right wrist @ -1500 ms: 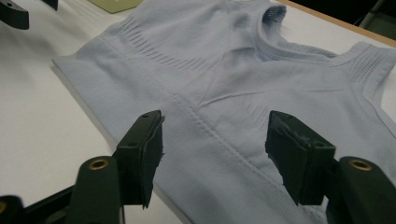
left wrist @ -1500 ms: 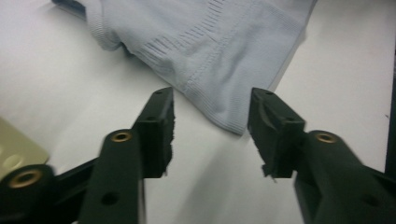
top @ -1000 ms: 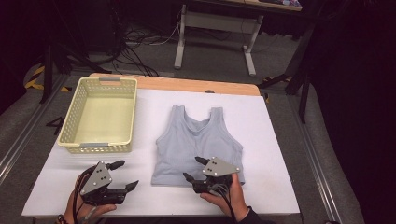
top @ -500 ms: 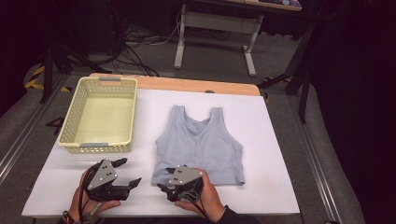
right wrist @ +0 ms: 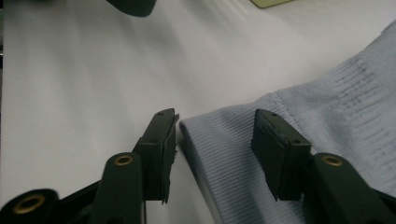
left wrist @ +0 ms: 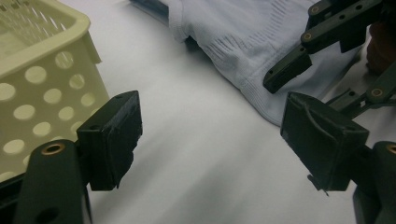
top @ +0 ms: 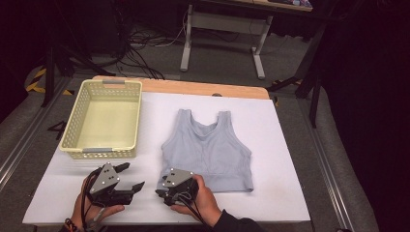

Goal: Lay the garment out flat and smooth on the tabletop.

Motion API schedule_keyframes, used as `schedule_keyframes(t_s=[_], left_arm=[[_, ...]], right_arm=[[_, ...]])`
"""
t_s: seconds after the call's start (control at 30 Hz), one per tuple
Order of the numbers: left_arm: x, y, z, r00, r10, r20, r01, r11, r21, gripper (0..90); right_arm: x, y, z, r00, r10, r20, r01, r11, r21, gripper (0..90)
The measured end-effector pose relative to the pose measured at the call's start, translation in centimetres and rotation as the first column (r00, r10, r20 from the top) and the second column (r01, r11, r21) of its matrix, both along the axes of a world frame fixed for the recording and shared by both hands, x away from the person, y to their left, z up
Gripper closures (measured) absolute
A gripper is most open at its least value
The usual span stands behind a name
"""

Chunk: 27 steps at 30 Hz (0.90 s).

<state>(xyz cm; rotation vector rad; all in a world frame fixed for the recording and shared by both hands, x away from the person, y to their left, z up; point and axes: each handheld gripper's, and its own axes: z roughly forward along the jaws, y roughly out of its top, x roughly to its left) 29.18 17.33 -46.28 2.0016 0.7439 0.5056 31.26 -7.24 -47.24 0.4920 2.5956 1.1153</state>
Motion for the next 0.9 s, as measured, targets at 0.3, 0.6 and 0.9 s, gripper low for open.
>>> schedule_keyframes(t_s=[0.3, 0.6, 0.9], left_arm=[[0.4, -0.2, -0.5, 0.9996, -0.023, -0.015, 0.023, 0.9994, 0.027, 22.4], [0.6, -1.2, -0.4, 0.9997, -0.022, 0.002, 0.022, 0.9976, 0.065, 23.0], [0.7, -1.1, -0.5, 0.9995, -0.030, -0.011, 0.030, 0.9978, 0.059, 23.0]], right_arm=[[0.3, -0.4, 0.0, 0.9993, -0.010, 0.037, 0.010, 0.9999, -0.005, 83.3], [-0.3, -0.5, -0.1, 0.9972, 0.002, 0.075, -0.001, 1.0000, -0.007, 84.8], [-0.2, -0.8, -0.1, 0.9973, 0.004, 0.074, -0.006, 0.9996, 0.027, 84.9]])
